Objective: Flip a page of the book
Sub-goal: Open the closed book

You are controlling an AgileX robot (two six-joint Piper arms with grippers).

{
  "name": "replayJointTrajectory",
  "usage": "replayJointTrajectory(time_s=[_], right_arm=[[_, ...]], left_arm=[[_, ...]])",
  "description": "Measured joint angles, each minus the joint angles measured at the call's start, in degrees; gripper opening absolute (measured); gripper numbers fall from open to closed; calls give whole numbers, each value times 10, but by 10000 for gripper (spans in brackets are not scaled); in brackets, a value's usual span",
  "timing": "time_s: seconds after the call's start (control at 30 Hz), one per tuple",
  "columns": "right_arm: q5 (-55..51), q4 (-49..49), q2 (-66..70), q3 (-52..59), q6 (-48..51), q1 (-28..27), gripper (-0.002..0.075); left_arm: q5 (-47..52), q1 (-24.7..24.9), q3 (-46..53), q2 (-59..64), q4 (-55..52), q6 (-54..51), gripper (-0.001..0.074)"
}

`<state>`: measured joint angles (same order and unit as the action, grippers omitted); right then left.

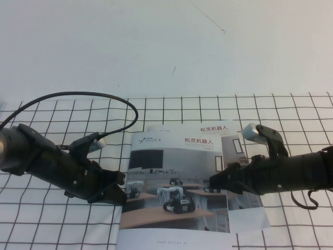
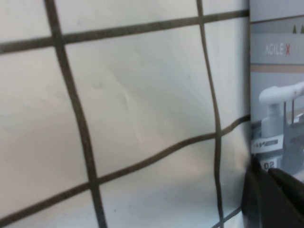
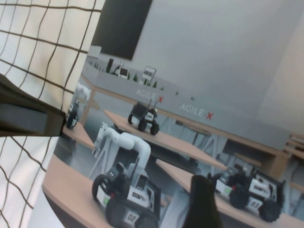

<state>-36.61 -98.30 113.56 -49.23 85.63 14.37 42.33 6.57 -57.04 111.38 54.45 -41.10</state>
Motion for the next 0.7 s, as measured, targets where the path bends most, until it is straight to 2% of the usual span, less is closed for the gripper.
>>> replayJointTrajectory(time_s=[0.47,0.7], right_arm=[[-35,-7,12,-5,19,-5,464],[-115,-8,18,-7,35,-2,465]], left_arm=[[0,0,0,0,0,0,-3],[0,0,0,0,0,0,-3]])
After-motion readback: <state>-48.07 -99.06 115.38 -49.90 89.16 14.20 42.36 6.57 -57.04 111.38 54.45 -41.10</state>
